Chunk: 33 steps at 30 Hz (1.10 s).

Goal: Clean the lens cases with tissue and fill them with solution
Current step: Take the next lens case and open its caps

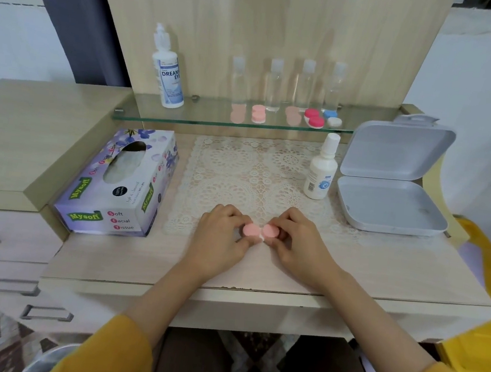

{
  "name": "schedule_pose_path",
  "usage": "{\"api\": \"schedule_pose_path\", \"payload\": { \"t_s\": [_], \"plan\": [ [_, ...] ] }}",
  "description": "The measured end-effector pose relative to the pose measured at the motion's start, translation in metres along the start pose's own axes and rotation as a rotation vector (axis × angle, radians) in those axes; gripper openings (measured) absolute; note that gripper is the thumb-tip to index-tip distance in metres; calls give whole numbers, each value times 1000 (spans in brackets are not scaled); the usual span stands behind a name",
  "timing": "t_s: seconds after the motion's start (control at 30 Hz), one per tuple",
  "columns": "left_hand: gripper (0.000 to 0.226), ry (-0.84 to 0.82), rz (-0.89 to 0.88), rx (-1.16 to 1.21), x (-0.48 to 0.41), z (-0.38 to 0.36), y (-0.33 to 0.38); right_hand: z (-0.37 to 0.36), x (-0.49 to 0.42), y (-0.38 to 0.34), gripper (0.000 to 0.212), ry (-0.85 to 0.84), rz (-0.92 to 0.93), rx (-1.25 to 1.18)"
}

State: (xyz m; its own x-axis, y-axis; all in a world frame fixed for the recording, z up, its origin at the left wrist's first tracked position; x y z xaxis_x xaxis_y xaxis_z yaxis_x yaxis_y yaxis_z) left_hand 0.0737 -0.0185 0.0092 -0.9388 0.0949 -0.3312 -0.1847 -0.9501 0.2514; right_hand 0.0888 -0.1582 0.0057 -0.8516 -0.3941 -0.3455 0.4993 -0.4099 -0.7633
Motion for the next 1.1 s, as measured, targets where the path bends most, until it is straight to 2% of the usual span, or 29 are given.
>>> {"api": "schedule_pose_path", "payload": {
  "t_s": [0.1, 0.2, 0.3, 0.47, 0.67, 0.83, 0.93, 1.1],
  "plan": [
    [33, 13, 76, 38, -1, 2, -6, 0, 1, -2, 14, 2, 6, 10],
    [44, -53, -52, 162, -2, 2, -3, 0, 1, -2, 12, 8, 17, 17],
    [37, -73, -185, 182, 0, 0, 3, 0, 1, -2, 12, 11, 17, 7],
    [38, -30, -46, 177, -7, 2, 0, -1, -1, -2, 12, 19, 18, -2],
    [34, -156, -212, 262, -4, 3, -1, 1, 1, -1, 11, 21, 9, 3],
    [26, -97, -127, 155, -8, 4, -2, 1, 0, -1, 13, 26, -2, -5],
    [22, -9, -66, 193, -10, 12, -5, 1, 1, -1, 15, 24, -10, -14],
    [30, 14, 12, 168, -7, 20, -25, 1, 1, -1, 15, 24, -23, -18]
  ]
}}
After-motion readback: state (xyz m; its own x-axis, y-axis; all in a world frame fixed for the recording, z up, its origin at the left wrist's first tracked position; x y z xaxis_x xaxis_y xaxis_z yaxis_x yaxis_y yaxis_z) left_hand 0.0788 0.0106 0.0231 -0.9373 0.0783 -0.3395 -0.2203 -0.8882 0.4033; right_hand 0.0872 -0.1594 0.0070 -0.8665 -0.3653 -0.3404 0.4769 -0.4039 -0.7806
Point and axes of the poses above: each hand's wrist, its own x-axis away from the middle knuckle, its own z-axis out of the back of the hand, y = z × x, the point moved 5 cm from there along -x, towards the middle knuckle, and after that the axes turned 15 degrees about -x, right-handed, at the moved point
